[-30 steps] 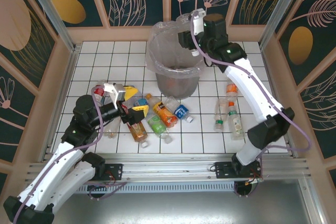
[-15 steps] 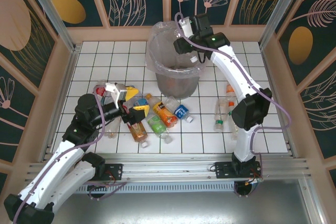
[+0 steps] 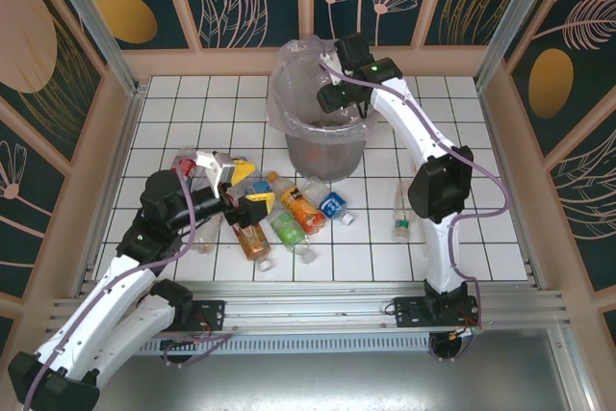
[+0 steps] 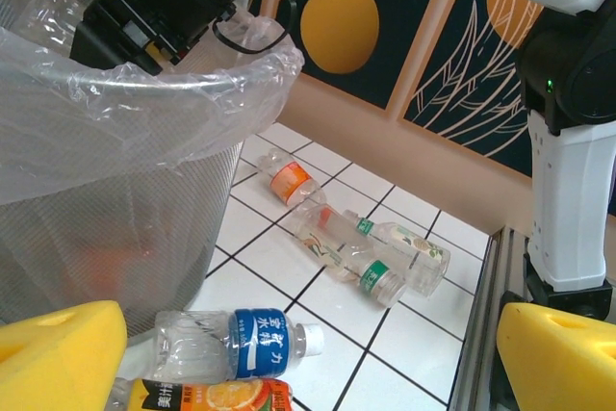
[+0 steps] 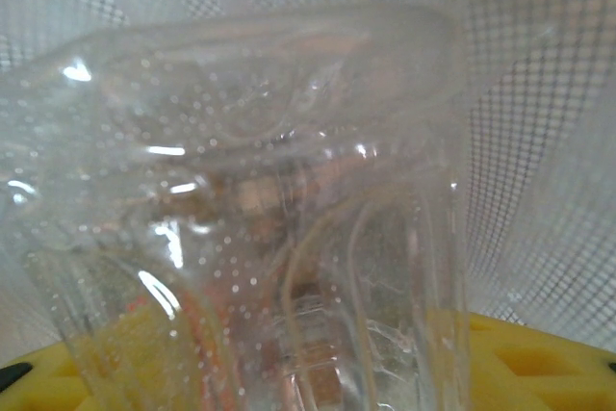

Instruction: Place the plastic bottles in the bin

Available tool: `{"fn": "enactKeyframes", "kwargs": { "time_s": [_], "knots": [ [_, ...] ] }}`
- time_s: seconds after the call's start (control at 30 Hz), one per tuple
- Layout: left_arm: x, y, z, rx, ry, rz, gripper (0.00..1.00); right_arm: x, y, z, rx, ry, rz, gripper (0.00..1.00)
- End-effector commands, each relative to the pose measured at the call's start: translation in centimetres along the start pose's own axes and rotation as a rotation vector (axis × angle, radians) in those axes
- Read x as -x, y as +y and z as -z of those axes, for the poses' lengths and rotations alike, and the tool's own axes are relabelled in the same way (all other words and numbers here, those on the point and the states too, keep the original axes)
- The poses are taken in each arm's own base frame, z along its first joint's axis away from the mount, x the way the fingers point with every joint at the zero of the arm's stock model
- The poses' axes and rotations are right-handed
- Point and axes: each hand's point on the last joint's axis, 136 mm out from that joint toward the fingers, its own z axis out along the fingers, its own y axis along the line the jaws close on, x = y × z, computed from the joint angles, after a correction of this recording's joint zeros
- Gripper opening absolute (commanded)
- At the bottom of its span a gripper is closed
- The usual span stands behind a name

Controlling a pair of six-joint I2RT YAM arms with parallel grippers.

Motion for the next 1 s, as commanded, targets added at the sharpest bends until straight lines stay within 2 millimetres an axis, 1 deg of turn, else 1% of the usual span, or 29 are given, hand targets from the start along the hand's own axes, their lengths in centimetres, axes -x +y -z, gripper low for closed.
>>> {"fn": "enactKeyframes", "kwargs": {
  "time_s": [0.0, 0.17, 0.27, 0.4, 0.57, 0.67, 0.73, 0.97],
  "knots": [
    [0.6, -0.6, 0.1, -0.02, -0.01, -0.029, 0.98, -0.8, -0.9, -0.2, -0.024, 0.044, 0.007, 0.6],
    [0.7, -0.6, 0.1, -0.02, -0.01, -0.031, 0.99, -1.7, -1.0, -1.5, -0.031, 0.078, 0.004, 0.6],
    [0.6, -0.6, 0.1, -0.02, -0.01, -0.03, 0.99, -2.3, -1.5, -2.1, -0.058, 0.103, 0.007, 0.6],
    [0.6, -0.6, 0.1, -0.02, -0.01, -0.032, 0.98, -2.6, -1.7, -2.5, -0.067, 0.116, 0.007, 0.64],
    [0.6, -0.6, 0.1, -0.022, -0.007, -0.032, 0.98, -2.2, -1.5, -2.3, -0.062, 0.104, 0.005, 0.7],
    [0.7, -0.6, 0.1, -0.02, -0.009, -0.033, 0.98, -1.7, -1.5, -1.8, -0.061, 0.087, 0.003, 0.73],
    [0.7, -0.7, 0.1, -0.021, -0.01, -0.034, 0.98, -1.3, -1.4, -1.5, -0.056, 0.075, 0.005, 0.76],
    [0.8, -0.8, 0.2, -0.023, -0.013, -0.036, 0.99, -0.2, -1.0, 0.0, -0.056, 0.036, 0.01, 0.81]
  ]
}}
